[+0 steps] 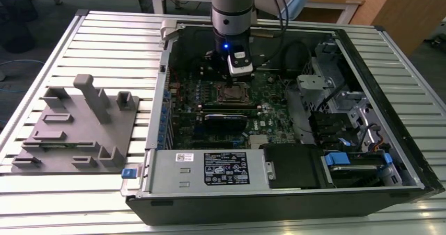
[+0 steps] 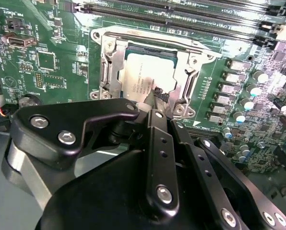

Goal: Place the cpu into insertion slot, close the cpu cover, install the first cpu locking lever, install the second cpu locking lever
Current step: 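Install the first cpu locking lever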

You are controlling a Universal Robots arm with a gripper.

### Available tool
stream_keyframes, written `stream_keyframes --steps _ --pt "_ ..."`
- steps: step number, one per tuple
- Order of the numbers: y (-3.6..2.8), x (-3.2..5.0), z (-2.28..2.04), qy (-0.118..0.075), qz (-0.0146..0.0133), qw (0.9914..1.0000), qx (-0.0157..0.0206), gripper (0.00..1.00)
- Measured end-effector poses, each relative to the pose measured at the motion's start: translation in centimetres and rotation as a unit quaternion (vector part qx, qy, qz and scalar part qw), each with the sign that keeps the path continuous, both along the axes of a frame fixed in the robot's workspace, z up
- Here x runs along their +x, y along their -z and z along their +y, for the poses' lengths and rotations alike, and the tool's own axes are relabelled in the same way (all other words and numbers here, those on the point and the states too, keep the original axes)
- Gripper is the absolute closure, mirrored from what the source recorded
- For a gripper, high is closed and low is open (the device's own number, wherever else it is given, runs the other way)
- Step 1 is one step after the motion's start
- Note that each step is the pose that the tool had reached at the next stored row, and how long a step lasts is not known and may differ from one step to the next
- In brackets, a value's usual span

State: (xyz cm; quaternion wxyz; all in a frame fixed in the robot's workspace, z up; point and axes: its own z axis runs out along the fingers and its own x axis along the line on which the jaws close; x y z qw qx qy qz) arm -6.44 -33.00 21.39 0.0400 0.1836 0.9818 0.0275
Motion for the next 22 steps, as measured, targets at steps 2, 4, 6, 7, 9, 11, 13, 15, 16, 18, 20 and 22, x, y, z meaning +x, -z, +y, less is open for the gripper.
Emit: stream_keyframes --steps 2,4,6,7,9,11,13,15,16,18,20,22 --pt "0.00 0.00 0.00 0.000 0.0002 1.00000 0.0000 0.89" --pt "-0.01 0.00 0.00 0.000 0.0003 1.00000 0.0000 0.89" --pt "-0.20 0.00 0.00 0.000 0.0003 1.00000 0.0001 0.89" --pt "-0.39 0.01 0.00 0.000 0.0003 1.00000 0.0001 0.89" --pt "-0.81 0.00 0.00 0.000 0.0003 1.00000 0.0001 0.89" --pt "-0.96 0.00 0.00 0.000 0.0003 1.00000 0.0000 0.89" --pt "-1.04 0.00 0.00 0.000 0.0003 1.00000 0.0000 0.89" --pt "-1.08 0.01 0.01 0.000 0.0002 1.00000 0.0002 0.89" --pt "-1.08 0.01 0.01 0.000 0.0002 1.00000 0.0002 0.89" --pt "-1.09 0.00 0.00 0.000 0.0003 1.00000 0.0001 0.89" --pt "-1.10 0.00 0.00 0.000 0.0003 1.00000 0.0001 0.89" --pt "-1.10 0.02 0.00 0.000 0.0040 0.99999 0.0000 0.89"
